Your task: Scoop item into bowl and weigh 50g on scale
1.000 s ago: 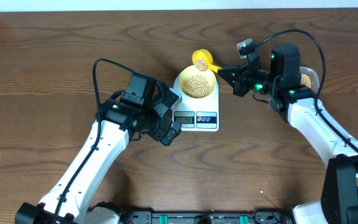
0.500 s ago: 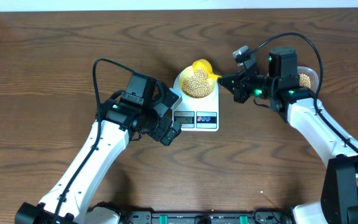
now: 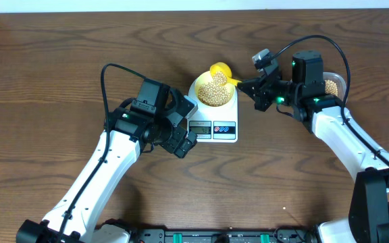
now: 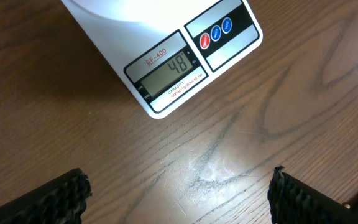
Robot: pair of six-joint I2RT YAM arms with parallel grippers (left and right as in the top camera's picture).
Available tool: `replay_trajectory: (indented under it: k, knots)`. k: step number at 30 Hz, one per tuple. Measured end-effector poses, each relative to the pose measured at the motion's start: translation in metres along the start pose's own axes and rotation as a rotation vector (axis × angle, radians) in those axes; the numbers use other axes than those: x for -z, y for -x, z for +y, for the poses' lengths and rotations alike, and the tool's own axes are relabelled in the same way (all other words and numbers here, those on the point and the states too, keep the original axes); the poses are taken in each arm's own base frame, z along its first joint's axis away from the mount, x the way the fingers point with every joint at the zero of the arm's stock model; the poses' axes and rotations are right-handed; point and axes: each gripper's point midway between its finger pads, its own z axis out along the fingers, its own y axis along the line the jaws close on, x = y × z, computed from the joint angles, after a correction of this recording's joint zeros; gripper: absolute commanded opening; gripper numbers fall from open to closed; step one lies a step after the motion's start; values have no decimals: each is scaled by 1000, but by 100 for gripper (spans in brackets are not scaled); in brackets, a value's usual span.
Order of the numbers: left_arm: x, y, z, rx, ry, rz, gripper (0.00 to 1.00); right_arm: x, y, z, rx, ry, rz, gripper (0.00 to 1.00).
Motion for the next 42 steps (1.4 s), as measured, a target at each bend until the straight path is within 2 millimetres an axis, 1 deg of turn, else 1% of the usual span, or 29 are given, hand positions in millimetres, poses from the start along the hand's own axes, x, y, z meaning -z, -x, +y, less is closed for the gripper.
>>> replay_trajectory:
  k: [6, 20, 27, 36, 42]
  knots:
    - [0, 0, 0, 0, 0, 0, 94, 0, 3, 0, 14, 0, -12, 1]
    - [0, 0, 0, 0, 0, 0, 94, 0, 3, 1, 24, 3, -11, 1]
    - [0, 0, 0, 0, 0, 0, 94, 0, -1, -1, 50, -5, 5, 1]
    - [0, 0, 0, 0, 0, 0, 93, 0, -2, -3, 70, -16, 7, 1]
    - [0, 0, 0, 0, 0, 0, 94, -3, -3, 3, 77, -4, 14, 1]
